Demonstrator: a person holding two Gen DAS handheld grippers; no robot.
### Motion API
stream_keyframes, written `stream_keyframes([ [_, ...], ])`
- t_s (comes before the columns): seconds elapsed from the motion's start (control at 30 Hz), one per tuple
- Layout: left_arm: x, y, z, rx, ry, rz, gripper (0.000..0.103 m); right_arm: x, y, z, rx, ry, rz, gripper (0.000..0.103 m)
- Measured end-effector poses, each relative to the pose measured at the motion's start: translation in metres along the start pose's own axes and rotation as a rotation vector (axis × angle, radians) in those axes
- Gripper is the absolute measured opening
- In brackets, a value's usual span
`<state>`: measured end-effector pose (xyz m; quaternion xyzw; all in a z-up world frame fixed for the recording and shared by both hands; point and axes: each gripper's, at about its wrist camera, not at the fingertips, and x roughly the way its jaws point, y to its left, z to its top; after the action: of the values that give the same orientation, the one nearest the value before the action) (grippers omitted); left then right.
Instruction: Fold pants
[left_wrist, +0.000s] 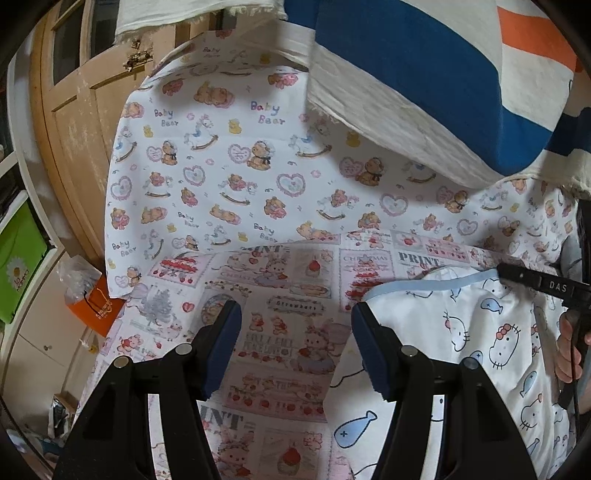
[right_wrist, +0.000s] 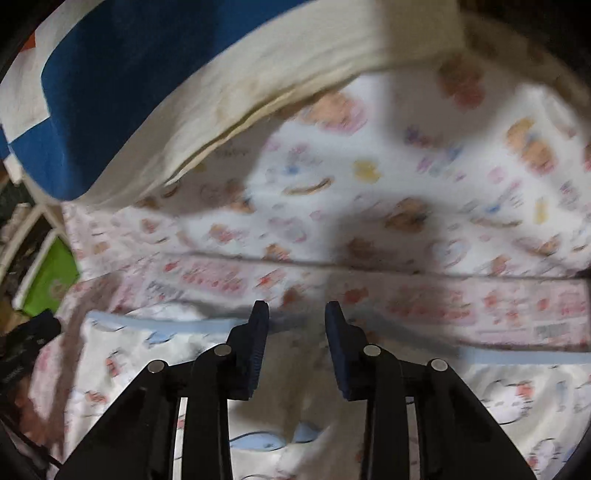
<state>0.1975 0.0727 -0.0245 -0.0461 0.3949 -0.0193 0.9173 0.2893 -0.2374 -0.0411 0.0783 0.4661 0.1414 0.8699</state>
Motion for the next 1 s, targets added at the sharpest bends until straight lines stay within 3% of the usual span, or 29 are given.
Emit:
stream_keyframes([
  [0.13, 0.005, 0.000, -0.002, -0.002, 0.014, 0.007, 0.061, 0.001, 0.010, -0.007, -0.041, 0.017, -0.023, 0.034],
  [0.17, 0.006, -0.002, -0.003, 0.004, 0.011, 0.023, 0.061, -0.002, 0.013, -0.009, -0.056, 0.004, -0.034, 0.025],
  [0.2, 0.007, -0.003, -0.003, 0.015, 0.008, 0.038, 0.061, -0.004, 0.015, -0.010, -0.067, -0.009, -0.051, 0.001],
  [0.37, 0.007, -0.002, -0.004, 0.008, 0.009, 0.022, 0.061, -0.028, 0.008, -0.010, -0.044, -0.101, -0.163, 0.002],
  [0.63, 0.013, -0.004, -0.005, 0.006, 0.039, -0.025, 0.061, -0.062, -0.027, -0.020, -0.058, -0.178, -0.443, 0.002],
  [0.7, 0.013, -0.006, -0.005, 0.011, 0.043, -0.038, 0.061, -0.064, -0.036, -0.026, -0.049, -0.173, -0.445, 0.002],
  [0.8, 0.015, -0.010, 0.001, -0.008, 0.076, -0.138, 0.061, -0.059, -0.045, -0.034, -0.033, -0.150, -0.460, 0.002],
  [1.0, 0.023, -0.047, 0.010, 0.035, 0.174, -0.292, 0.054, -0.057, -0.064, -0.036, 0.056, -0.135, -0.342, 0.002],
])
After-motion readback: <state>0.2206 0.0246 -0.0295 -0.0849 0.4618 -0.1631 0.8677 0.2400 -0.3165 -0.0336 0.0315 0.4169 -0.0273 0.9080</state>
